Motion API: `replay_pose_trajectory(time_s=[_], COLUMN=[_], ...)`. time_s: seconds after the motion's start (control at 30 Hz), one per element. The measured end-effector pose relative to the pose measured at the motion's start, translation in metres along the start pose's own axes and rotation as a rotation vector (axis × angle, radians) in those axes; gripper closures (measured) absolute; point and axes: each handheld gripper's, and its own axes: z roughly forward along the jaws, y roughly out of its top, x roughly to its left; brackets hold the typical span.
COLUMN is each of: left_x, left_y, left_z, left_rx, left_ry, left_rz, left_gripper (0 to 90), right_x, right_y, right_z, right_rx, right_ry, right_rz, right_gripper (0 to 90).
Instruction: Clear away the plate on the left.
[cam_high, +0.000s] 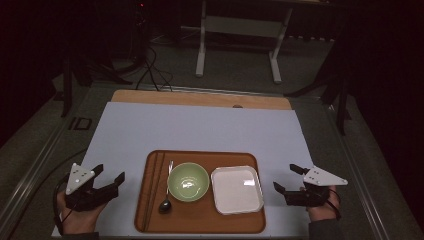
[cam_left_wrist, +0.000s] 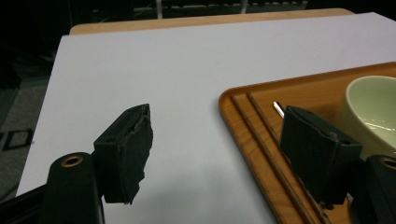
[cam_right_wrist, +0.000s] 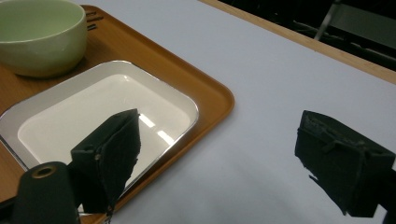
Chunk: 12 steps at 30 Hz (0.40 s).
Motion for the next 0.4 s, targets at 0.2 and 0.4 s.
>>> replay_pose_trajectory(time_s=[0.2, 0.4], left_x=[0.0063, 0.0093], left_y=[-0.0014, -0.0033], left_z=[0.0003, 0.0069], left_rx=[-0.005, 0.014], left_ry=[0.046, 0.066], left_rz=[0.004, 0.008], left_gripper=[26.3, 26.3], right_x=[-0.0019, -0.0038], right_y=[-0.0012, -0.0020], right_z=[-0.0025, -0.0029], right_rx=[-0.009, -0.013], right_ry=[-0.010, -0.025], right_rz=[0.011, 0.019], right_gripper=[13.8, 13.8])
